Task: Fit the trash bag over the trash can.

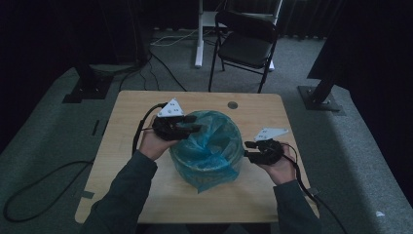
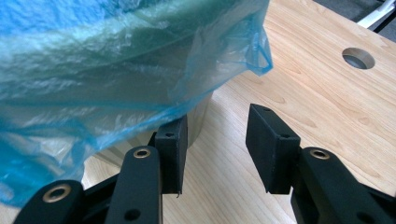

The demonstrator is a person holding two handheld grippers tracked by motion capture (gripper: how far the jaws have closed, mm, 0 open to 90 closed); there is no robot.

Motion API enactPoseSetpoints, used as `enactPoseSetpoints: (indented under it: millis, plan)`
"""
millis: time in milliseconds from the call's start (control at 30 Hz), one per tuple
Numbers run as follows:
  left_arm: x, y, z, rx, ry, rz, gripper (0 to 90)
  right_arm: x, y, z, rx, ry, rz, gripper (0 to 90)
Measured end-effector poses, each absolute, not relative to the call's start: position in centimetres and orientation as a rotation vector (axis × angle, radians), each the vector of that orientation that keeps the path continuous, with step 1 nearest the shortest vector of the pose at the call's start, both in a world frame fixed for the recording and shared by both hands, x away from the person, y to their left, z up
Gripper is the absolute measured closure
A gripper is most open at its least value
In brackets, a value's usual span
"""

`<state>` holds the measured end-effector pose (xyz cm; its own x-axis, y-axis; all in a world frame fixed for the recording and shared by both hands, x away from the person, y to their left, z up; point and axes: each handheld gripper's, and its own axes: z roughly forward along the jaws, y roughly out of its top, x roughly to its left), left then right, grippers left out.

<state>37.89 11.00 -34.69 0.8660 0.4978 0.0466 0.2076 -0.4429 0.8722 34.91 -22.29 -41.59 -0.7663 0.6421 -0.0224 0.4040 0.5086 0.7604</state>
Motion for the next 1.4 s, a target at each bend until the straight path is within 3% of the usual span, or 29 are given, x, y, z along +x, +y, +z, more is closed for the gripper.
enactPoseSetpoints:
  millis: [933, 1267, 1400]
  plan:
    - [39.0, 8.7, -34.4, 2.128, 0.494, 0.396, 59.3, 33.1, -24.5, -39.0, 0.824, 2.433, 1.202, 57.9]
    - [39.5, 7.8, -34.4, 2.161, 0.487, 0.394, 59.2, 33.1, -22.9, -39.3, 0.702, 2.509, 1.283, 47.2]
    - [39.5, 7.5, -34.4, 2.172, 0.483, 0.401, 59.1, 33.4, -22.1, -39.6, 0.675, 2.528, 1.268, 48.6]
